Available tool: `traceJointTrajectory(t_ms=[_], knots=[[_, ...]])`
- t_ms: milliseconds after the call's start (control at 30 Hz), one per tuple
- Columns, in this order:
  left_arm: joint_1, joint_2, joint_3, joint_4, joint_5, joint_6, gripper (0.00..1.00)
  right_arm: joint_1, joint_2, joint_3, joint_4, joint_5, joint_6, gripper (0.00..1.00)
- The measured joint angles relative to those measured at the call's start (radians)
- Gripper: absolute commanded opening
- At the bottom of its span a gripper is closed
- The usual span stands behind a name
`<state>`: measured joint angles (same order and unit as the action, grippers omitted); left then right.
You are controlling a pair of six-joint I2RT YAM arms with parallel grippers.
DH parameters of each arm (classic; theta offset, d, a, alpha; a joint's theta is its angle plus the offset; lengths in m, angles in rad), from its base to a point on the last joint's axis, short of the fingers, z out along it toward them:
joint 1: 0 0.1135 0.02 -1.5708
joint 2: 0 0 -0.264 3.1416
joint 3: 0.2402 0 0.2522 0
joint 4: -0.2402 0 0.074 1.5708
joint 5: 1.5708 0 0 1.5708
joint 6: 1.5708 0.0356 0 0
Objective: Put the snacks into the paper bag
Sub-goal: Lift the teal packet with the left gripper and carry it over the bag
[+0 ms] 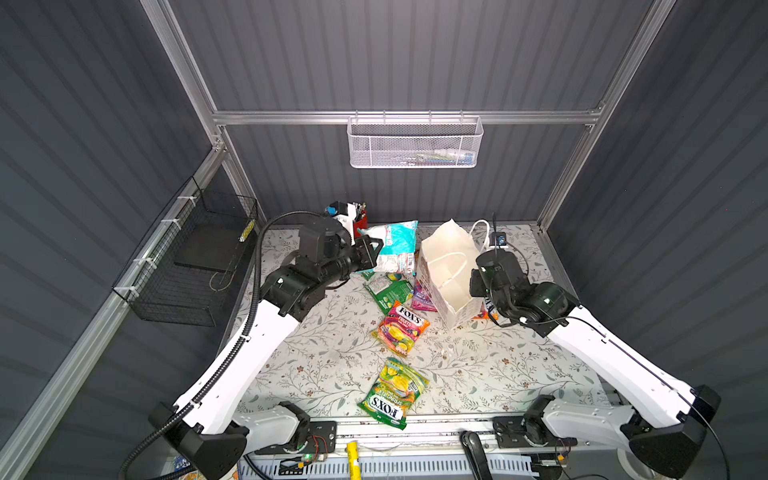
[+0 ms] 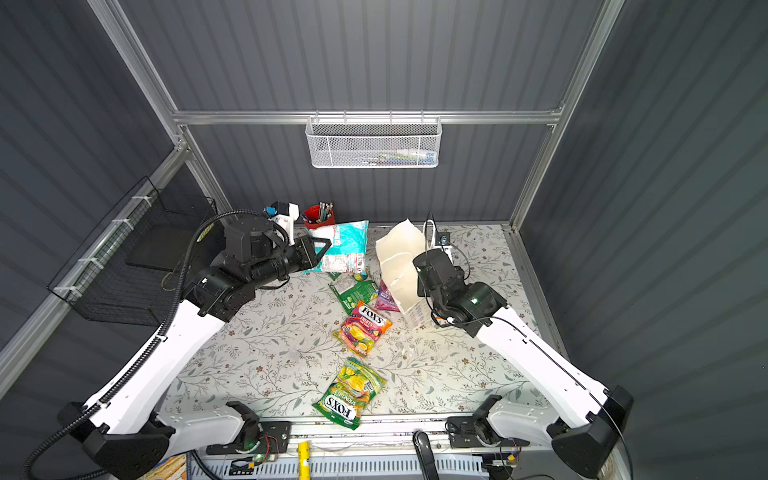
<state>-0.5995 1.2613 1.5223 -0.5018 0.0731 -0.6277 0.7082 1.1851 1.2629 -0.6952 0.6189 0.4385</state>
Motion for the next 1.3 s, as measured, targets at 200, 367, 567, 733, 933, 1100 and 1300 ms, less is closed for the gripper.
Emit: traceJointTrajectory(t_ms=[200,367,567,733,933,1100,1300], knots=[[-0.067,0.111,0.173,0.000,-0.031,0.001,0.00,0.072,0.010,0.070,-0.049,0.139,-0.011,0.00],[-0.143,0.228,0.309,-0.018,-0.066,0.029,0.00,0.105,0.020,0.072,-0.079,0.230,-0.018,0.00],[-0.219,0.344,0.439,-0.060,-0.114,0.072,0.00,0.110,0.037,0.072,-0.084,0.261,-0.020,0.00],[-0.264,0.378,0.432,-0.106,-0.167,0.087,0.00,0.110,0.035,0.071,-0.082,0.273,-0.019,0.00],[-0.319,0.380,0.366,-0.158,-0.256,0.107,0.00,0.110,0.033,0.065,-0.083,0.280,-0.019,0.00],[-0.351,0.413,0.381,-0.217,-0.263,0.156,0.00,0.110,0.023,0.058,-0.075,0.272,-0.020,0.00],[-0.384,0.565,0.533,-0.284,-0.261,0.220,0.00,0.110,0.014,0.045,-0.064,0.249,-0.022,0.00]])
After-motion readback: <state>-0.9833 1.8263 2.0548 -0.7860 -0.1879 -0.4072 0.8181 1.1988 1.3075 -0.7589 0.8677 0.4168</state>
